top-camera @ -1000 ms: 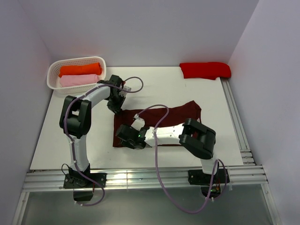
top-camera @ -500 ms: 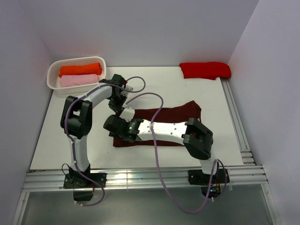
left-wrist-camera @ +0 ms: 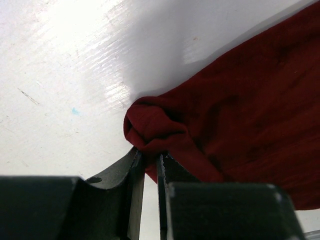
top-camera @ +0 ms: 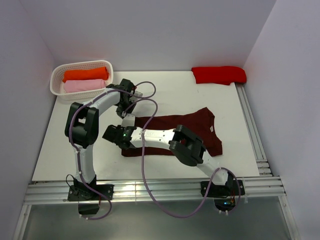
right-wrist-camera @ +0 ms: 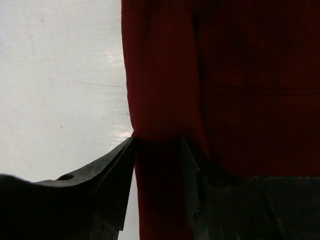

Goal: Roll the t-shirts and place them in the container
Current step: Roll the tshirt

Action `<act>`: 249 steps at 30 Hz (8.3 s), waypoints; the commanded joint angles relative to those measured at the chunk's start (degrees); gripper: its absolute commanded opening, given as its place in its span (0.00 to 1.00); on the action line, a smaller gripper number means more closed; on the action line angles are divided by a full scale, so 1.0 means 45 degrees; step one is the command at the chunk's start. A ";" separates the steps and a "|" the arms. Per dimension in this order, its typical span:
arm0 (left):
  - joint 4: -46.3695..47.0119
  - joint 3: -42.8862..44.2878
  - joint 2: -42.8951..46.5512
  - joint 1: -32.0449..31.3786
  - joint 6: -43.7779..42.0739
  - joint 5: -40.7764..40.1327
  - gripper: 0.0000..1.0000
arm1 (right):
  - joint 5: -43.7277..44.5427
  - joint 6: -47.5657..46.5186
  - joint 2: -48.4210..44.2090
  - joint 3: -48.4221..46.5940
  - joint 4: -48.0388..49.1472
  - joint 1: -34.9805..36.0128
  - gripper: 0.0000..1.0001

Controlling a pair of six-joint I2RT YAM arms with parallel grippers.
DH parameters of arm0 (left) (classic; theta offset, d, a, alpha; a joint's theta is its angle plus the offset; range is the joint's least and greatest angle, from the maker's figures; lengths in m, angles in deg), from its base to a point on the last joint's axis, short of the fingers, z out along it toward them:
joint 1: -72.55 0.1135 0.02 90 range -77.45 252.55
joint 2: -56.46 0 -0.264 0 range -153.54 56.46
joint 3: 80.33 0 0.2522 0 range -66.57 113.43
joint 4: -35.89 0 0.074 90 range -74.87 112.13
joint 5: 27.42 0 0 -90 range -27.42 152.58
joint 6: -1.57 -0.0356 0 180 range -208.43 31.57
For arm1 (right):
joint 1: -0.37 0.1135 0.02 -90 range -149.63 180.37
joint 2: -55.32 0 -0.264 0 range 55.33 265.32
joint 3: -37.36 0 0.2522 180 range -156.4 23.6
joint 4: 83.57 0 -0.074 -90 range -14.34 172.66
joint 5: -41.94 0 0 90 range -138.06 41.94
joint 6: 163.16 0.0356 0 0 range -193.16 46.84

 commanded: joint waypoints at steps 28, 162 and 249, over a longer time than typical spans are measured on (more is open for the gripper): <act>-0.0313 0.0806 -0.0291 -0.0340 0.0097 -0.0233 0.20 | 0.0334 0.0986 0.1542 -0.2727 -0.4634 0.1308 0.57; -0.0802 0.0884 -0.0096 -0.1141 0.0312 0.0157 0.16 | 0.3830 -0.0714 0.0116 -0.0774 -0.1685 0.0468 0.50; 0.0449 -0.0836 0.0491 0.0461 0.0742 0.3634 0.10 | 0.1094 -0.0792 -0.3168 0.3916 0.2361 -0.0255 0.42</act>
